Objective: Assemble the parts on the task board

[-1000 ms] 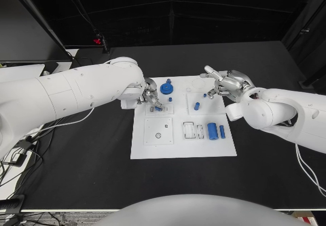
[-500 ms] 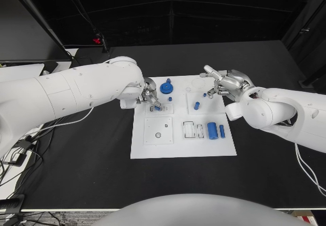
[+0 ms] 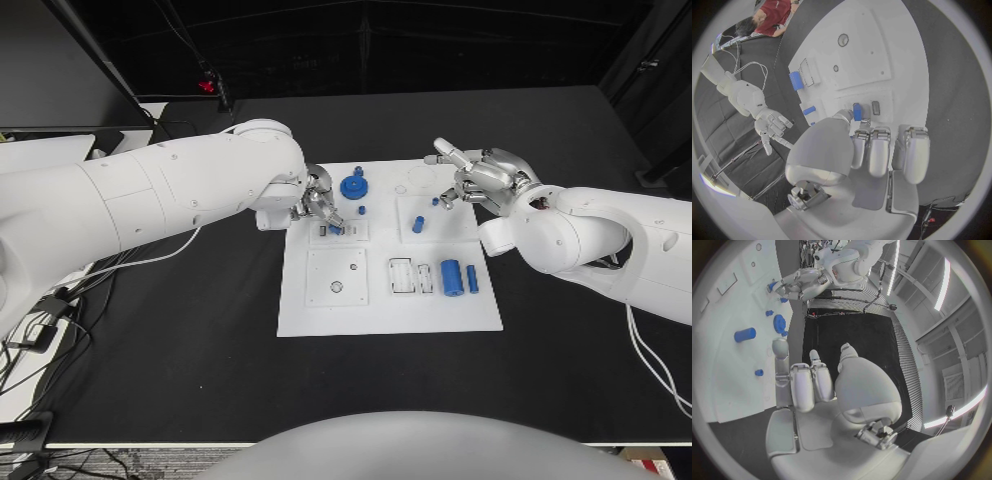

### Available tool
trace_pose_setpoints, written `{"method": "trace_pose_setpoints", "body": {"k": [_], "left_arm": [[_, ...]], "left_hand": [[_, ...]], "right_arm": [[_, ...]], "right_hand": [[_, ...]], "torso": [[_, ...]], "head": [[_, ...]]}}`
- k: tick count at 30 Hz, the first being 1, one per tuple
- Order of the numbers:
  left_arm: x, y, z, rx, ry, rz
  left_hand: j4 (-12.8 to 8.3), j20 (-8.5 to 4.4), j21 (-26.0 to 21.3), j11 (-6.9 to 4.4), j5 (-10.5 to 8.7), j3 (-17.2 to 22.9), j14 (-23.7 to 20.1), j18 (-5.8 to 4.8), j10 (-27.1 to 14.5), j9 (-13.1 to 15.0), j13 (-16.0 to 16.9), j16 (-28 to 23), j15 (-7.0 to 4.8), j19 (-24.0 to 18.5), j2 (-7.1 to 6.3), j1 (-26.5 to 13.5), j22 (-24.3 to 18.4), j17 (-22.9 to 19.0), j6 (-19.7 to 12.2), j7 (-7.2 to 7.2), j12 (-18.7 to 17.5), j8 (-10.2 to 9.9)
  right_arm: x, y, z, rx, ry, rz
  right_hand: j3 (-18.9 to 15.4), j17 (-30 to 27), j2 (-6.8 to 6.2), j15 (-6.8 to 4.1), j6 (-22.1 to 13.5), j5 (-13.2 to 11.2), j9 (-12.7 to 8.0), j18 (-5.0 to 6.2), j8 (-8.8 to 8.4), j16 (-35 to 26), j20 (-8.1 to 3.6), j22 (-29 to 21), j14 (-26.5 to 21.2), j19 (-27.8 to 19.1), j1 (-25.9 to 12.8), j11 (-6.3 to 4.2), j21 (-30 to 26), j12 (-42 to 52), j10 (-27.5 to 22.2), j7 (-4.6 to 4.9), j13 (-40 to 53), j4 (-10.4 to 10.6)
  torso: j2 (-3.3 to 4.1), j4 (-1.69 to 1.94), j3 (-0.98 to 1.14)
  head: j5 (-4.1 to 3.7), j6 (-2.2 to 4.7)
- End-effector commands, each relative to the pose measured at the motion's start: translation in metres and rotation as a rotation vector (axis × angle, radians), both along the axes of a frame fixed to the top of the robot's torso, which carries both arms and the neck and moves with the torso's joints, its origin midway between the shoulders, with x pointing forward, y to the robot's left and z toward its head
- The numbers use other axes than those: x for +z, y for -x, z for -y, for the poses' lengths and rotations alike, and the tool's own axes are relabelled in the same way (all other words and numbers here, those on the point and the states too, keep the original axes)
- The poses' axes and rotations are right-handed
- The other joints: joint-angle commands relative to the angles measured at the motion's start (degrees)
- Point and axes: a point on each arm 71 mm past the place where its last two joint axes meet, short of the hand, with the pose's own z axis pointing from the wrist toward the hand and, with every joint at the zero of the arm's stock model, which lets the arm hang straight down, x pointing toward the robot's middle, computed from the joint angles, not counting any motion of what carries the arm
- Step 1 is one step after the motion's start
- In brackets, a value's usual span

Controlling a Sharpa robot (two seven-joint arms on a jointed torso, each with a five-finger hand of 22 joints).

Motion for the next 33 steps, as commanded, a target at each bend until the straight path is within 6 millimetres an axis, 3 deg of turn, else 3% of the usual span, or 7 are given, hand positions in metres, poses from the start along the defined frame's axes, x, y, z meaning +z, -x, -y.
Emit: {"method": "trace_pose_setpoints", "body": {"k": [1,33], "left_arm": [[-0.0051,0.0026,0.0004,-0.009,-0.021,-0.024],[-0.0070,0.0019,0.0024,-0.006,-0.035,-0.030]], "left_hand": [[-0.03,0.09,0.18,-0.06,0.02,0.24,5.91,-0.37,6.09,-0.06,15.04,0.05,-0.36,5.98,0.59,0.22,15.10,15.09,0.24,-0.51,-0.25,-0.40],[-0.03,0.15,0.18,0.04,-0.51,0.17,5.91,-0.37,6.09,0.06,15.04,0.05,-0.28,5.98,0.37,-1.08,15.10,15.09,0.07,-0.43,-0.25,-0.72]], "right_arm": [[0.0013,0.0005,-0.0016,0.008,-0.013,0.003],[0.0012,0.0005,-0.0023,0.012,-0.015,0.001]], "right_hand": [[-0.26,4.63,0.61,0.02,-0.48,0.09,-0.06,0.34,0.19,-0.34,0.04,-0.08,-0.29,-0.53,-0.06,-0.08,-0.39,-0.36,-0.44,-0.09,6.12,0.03],[-0.31,4.61,0.71,0.01,-0.46,0.13,-0.05,0.36,0.24,-0.33,0.03,-0.12,-0.30,-0.59,-0.07,-0.08,-0.54,-0.27,-0.33,-0.08,6.21,0.01]], "torso": [[-0.01,-0.03,0.02],[0.00,-0.02,0.00]], "head": [[-0.04,-0.04],[-0.18,-0.27]]}}
